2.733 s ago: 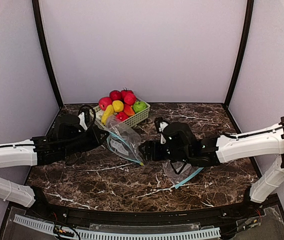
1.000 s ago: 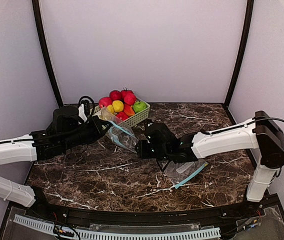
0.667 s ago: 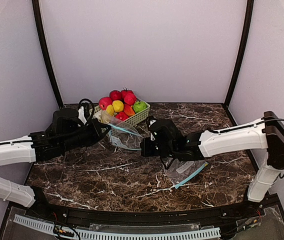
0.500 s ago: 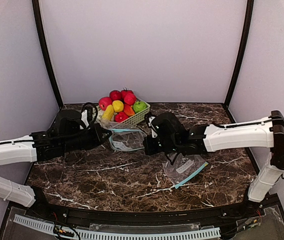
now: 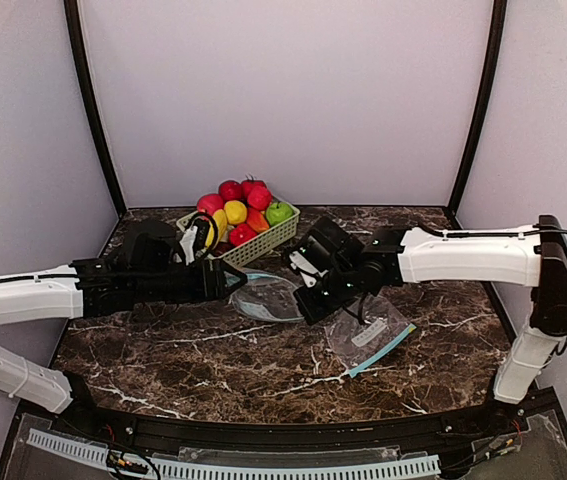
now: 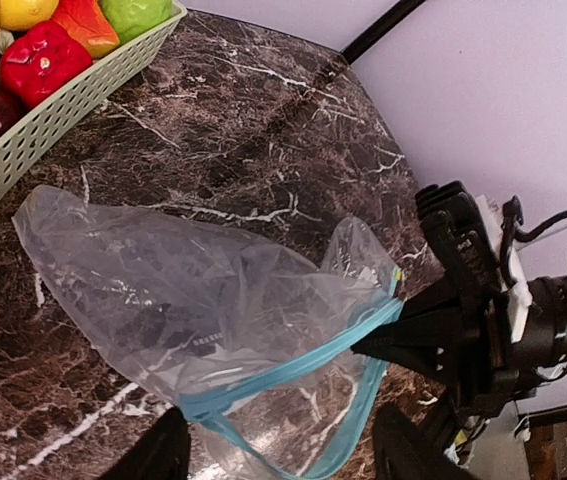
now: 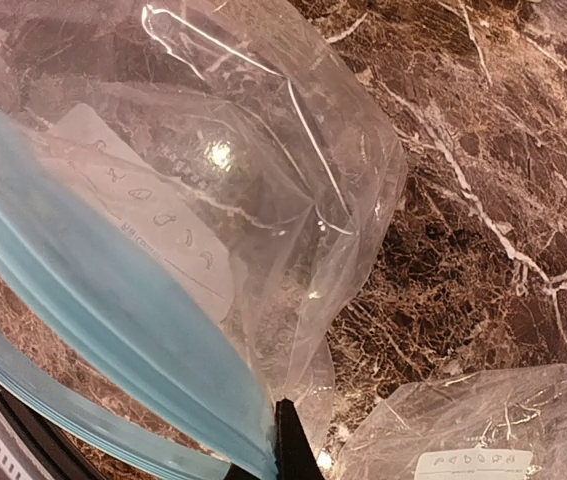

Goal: Place the food in the zip-top bag and seal the zipper
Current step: Pass from the left arm to the right, then pick up the fake fruit from the bin.

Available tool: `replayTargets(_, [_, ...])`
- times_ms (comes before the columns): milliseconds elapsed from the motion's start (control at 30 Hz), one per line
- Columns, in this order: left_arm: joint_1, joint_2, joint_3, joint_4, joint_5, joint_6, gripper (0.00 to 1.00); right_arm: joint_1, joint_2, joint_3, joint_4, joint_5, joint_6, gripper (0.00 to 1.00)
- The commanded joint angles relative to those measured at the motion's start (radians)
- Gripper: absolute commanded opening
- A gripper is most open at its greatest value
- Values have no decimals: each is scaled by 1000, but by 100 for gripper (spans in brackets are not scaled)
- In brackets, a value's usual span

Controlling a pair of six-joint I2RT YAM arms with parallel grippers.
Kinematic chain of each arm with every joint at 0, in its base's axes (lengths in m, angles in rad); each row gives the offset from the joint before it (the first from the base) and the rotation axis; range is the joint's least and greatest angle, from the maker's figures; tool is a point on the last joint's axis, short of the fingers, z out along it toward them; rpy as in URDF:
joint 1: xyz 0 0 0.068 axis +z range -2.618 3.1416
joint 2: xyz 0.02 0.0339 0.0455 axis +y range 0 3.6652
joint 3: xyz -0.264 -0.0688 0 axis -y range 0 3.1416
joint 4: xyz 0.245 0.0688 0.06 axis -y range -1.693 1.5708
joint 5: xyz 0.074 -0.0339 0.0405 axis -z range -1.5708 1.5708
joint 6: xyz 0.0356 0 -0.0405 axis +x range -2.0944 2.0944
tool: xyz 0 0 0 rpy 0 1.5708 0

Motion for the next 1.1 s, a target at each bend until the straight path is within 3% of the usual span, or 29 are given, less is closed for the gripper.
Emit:
replayTargets(0, [2,-44,58,-98,46,126,72,-26,22,55,-74,-42,-3,0])
replayTargets(100, [4,-85,89,-186,77,178,88,-36,32,72,-82,-58,-1,0])
replayTargets(233, [32,-135,127,-302,89,223,97,-43,36,85,-94,-72,-11,0])
replayTargets(333, [126,-147,175,-393,87,251,99,-48,34,93,-102,-79,-15,0])
replayTargets(567, [347,15,342,-536,138,416,99,-52,33,102,-105,-81,-13,0])
replayTargets(767, [423,232,507,-540,153,532,97,-54,27,102,-104,-74,0,0])
replayTargets(1067, [504,553,740,-509,155,573,75,-54,44,126,-96,-84,-1,0])
